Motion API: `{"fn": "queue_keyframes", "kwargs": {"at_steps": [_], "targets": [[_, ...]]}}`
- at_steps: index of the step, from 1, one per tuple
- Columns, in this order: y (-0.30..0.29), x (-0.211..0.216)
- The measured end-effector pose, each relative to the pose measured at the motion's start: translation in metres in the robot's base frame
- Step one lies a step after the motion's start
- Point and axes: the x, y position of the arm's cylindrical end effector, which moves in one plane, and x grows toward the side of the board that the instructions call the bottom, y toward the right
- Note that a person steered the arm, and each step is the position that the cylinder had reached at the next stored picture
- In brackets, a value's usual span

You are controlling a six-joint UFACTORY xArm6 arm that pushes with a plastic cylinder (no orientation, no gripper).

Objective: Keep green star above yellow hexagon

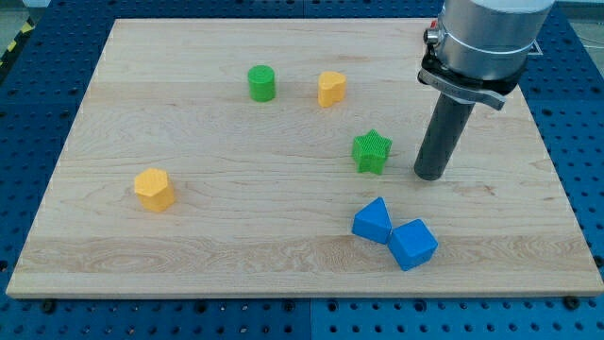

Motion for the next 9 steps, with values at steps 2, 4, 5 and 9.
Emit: {"fn": "queue_keyframes", "kwargs": {"at_steps": [2, 4, 5, 9], "targets": [[-0.017, 0.009], [-0.037, 0.002], [-0.029, -0.011], [-0.128, -0.034]]}}
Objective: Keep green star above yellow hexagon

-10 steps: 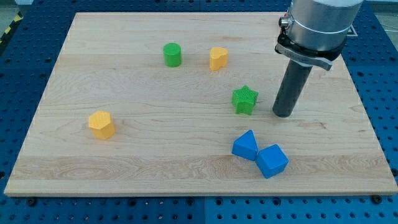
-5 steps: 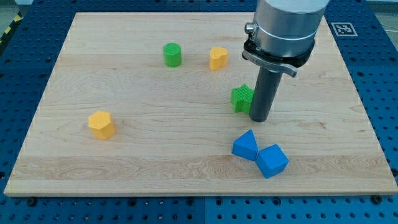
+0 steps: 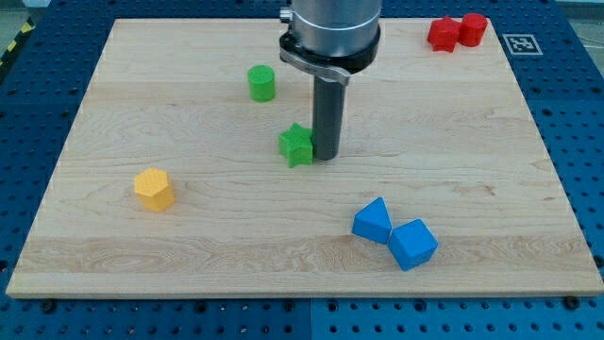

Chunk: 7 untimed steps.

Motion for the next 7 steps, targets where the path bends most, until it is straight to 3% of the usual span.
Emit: {"fn": "queue_keyframes", "kwargs": {"at_steps": [7], "targets": [[-0.08, 0.001]]}}
